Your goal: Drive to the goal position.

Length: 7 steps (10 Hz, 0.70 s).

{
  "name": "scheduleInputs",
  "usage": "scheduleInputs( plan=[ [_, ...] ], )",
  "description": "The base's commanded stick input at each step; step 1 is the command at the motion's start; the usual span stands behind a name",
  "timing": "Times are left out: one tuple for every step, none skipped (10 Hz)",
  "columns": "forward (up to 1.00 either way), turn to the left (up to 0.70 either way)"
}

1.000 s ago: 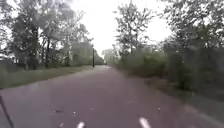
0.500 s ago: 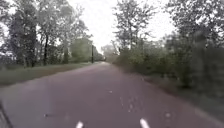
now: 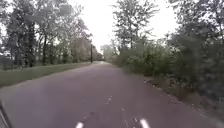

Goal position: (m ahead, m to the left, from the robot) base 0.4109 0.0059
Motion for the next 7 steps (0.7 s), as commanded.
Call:
scheduleInputs(
  plan=[
    [0.70,0.00],
    [0.70,0.00],
    [0.70,0.00],
    [0.70,0.00],
    [0.70,0.00],
    [0.70,0.00],
    [0.70,0.00]
  ],
)
